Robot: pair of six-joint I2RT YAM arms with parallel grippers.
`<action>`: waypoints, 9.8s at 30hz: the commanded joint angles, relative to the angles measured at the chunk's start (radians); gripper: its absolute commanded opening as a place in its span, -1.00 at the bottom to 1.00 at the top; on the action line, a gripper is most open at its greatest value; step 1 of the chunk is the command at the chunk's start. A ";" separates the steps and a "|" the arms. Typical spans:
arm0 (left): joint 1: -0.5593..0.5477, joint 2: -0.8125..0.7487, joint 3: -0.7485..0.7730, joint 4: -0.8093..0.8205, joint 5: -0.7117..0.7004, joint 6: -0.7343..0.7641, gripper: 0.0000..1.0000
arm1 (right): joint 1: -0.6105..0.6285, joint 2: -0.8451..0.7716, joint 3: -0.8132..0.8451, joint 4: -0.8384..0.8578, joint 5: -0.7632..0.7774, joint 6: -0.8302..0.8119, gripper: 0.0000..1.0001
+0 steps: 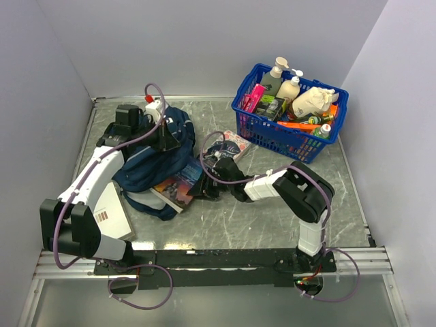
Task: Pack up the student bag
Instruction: Place the book in the student bag.
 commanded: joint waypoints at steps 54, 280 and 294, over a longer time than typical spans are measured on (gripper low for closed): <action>0.013 -0.036 0.116 0.213 0.165 -0.282 -0.98 | 0.250 0.159 0.243 0.352 0.340 -0.132 -1.00; 0.049 -0.293 0.306 -0.308 -0.350 -0.125 -0.98 | 0.119 -0.242 0.212 -0.364 0.558 -0.652 -0.51; 0.019 -0.106 0.143 -0.218 -0.251 -0.050 -0.98 | -0.055 -0.522 -0.026 -0.343 0.459 -0.583 0.15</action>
